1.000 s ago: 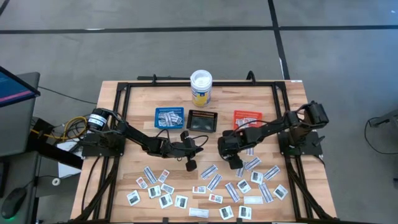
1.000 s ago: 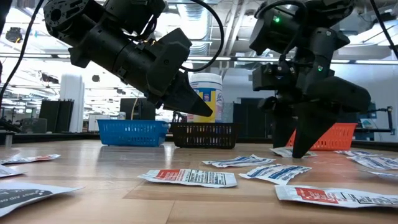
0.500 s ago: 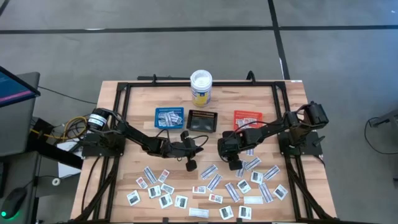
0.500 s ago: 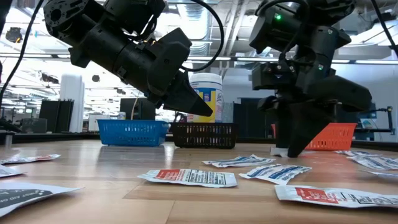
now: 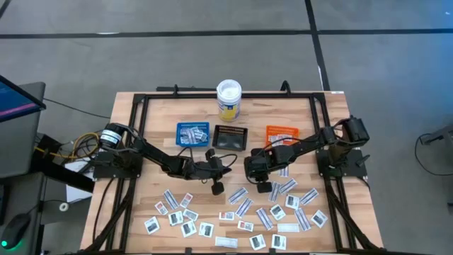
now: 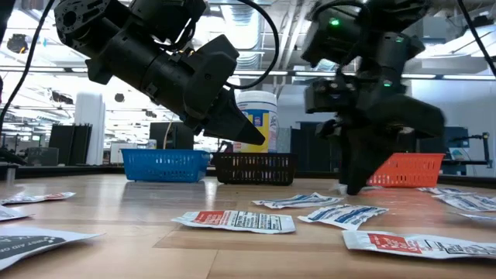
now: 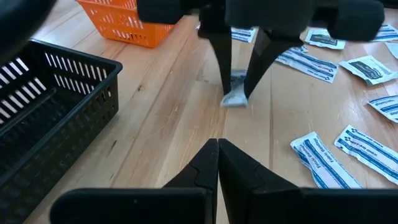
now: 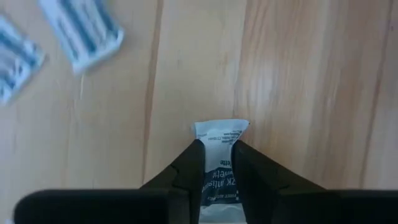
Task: Pick & Place First Aid Supplies
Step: Put the black towelette pack into the black bin, then put the blue bandage into the blue bin
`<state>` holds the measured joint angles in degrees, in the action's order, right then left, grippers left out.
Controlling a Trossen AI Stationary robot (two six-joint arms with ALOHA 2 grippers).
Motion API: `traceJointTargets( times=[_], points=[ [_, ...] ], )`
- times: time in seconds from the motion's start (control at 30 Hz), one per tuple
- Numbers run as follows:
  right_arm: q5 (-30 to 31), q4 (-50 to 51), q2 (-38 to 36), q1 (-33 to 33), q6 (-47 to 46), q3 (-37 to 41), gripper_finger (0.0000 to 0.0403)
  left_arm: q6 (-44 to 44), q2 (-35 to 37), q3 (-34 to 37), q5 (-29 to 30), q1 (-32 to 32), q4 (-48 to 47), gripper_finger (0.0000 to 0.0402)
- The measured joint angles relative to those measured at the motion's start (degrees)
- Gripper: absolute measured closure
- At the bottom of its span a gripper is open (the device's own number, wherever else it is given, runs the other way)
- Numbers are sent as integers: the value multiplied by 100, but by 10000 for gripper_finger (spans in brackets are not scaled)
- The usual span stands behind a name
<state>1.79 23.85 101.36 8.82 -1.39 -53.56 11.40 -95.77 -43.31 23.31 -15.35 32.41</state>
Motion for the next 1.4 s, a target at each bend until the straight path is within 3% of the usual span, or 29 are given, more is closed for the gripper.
traceJointTargets(
  times=[0.13,0.33,0.43,0.67,0.87,1.13,1.4],
  points=[
    [446,242,24,-3,177,-403,327,0,0,0,2,-1,0,390],
    [2314,638,9,-169,685,-1128,327,0,0,0,2,-1,1,390],
    [2845,613,-1,-395,780,-1437,327,0,0,0,2,-1,2,390],
    [2315,619,35,-1118,1211,-1630,319,0,0,0,2,1,0,390],
    [1916,464,35,-1349,1565,-1632,270,0,0,0,0,1,-3,390],
    [1918,322,25,-1191,1982,-1632,196,0,0,0,0,1,-5,390],
    [2581,1566,-221,-643,1501,-1633,174,0,0,0,0,1,-27,390]
  ],
)
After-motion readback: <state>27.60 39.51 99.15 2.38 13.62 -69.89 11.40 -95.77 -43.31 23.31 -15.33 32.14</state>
